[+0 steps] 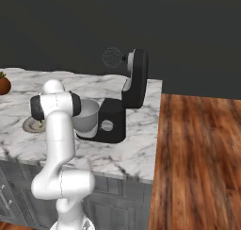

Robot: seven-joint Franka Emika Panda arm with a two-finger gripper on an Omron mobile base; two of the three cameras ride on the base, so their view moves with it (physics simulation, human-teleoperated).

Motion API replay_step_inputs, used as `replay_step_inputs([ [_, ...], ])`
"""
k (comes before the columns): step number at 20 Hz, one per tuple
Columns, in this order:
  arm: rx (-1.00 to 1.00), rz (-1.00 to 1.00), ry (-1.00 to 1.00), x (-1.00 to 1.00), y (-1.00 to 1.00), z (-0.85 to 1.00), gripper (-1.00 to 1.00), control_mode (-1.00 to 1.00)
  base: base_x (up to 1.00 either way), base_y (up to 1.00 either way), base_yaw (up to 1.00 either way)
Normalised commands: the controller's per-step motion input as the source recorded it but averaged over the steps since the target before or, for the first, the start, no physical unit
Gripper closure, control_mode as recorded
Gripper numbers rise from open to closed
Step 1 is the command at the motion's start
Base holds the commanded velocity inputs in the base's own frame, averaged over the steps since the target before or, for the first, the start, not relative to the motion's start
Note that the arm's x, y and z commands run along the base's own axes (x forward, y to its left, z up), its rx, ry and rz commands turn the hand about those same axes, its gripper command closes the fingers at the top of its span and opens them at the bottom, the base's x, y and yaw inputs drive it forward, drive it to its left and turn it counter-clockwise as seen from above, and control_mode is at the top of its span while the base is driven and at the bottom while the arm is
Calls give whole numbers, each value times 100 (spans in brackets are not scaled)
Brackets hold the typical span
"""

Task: Add butter and sugar cubes to the stand mixer bowl and then turn on the stand mixer to begin making frosting.

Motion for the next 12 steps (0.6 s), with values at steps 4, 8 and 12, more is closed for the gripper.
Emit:
replay_step_inputs([
  [4,0,-10,5,-27,-51,-54,100,-100,0,0,0],
  [8,-1,-8,3,-25,-38,-27,100,-100,0,0,0],
  [12,-1,-5,-5,-35,-13,10,100,-100,0,0,0],
])
